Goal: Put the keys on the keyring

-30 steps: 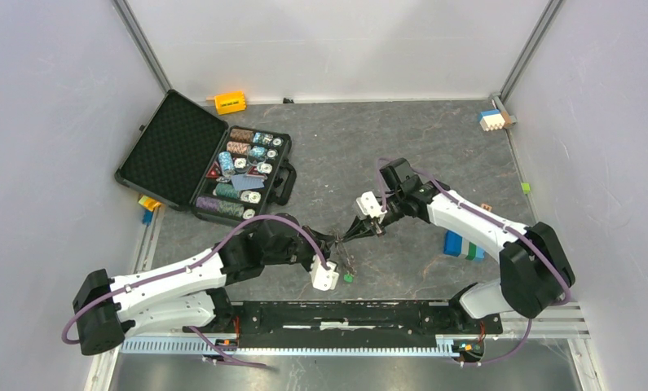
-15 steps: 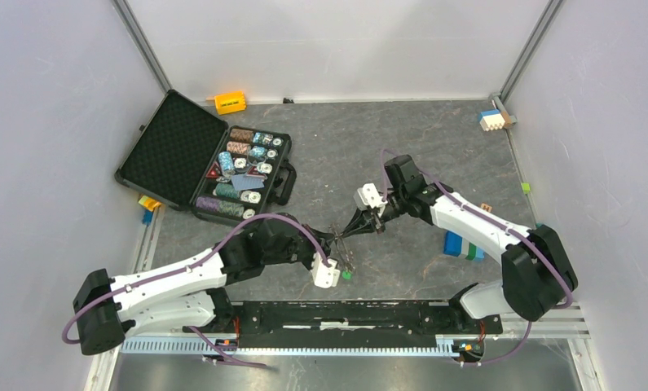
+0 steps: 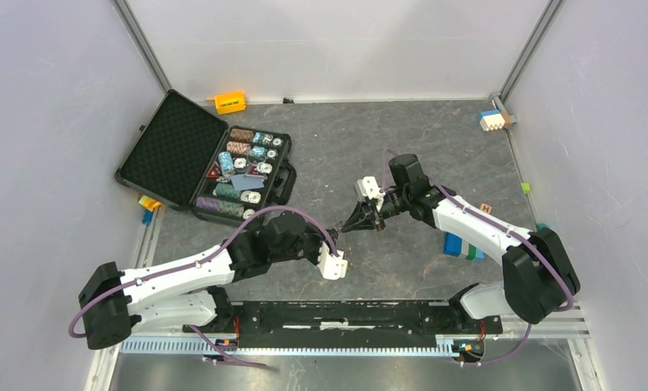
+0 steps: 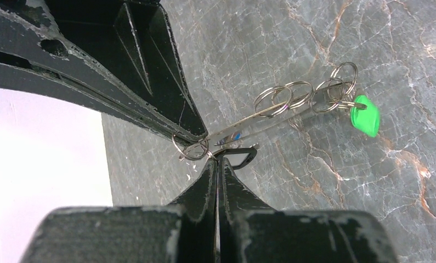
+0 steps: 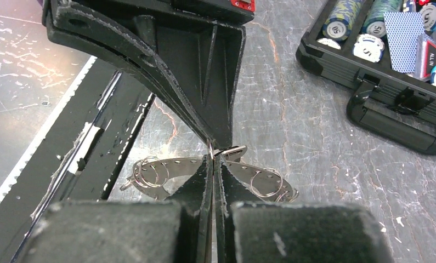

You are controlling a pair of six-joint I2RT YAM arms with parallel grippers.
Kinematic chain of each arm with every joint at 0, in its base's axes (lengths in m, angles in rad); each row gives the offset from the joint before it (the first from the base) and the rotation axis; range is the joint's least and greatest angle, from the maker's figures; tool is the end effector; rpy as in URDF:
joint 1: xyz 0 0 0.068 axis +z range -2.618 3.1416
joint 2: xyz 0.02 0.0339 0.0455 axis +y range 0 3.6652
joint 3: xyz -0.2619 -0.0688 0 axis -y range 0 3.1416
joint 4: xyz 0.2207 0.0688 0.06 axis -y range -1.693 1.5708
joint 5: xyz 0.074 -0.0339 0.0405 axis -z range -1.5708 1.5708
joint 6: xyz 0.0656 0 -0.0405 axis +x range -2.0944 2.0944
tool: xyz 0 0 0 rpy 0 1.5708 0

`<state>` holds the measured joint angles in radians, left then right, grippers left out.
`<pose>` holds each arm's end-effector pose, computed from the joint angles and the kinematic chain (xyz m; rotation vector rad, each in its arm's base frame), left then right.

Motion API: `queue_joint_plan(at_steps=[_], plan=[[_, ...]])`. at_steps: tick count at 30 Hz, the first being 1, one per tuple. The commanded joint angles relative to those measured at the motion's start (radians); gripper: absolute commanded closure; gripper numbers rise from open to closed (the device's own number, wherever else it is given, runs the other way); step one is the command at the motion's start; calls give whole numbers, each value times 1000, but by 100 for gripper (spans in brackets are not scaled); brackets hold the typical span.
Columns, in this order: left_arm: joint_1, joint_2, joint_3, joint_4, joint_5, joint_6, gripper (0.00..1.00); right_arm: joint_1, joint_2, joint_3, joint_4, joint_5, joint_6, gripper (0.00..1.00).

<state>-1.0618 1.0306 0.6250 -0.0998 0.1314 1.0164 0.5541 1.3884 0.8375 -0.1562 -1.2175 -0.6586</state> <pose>0.1062 -0.2080 0.2388 1.8284 0.9822 -0.1642 0.1934 0.1920 0.2438 -1.5939 1.2208 1.2846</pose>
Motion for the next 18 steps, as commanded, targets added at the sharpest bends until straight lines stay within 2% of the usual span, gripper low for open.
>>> queue_joint_plan(at_steps=[1, 11, 18], plan=[[-10, 20, 54, 76, -2, -81, 98, 1, -38, 7, 130, -23, 52, 100], [-9, 31, 93, 53, -8, -124, 85, 1, -46, -1, 141, -15, 58, 100], [-8, 9, 98, 35, -32, -127, 67, 1, -53, -15, 147, -3, 54, 100]])
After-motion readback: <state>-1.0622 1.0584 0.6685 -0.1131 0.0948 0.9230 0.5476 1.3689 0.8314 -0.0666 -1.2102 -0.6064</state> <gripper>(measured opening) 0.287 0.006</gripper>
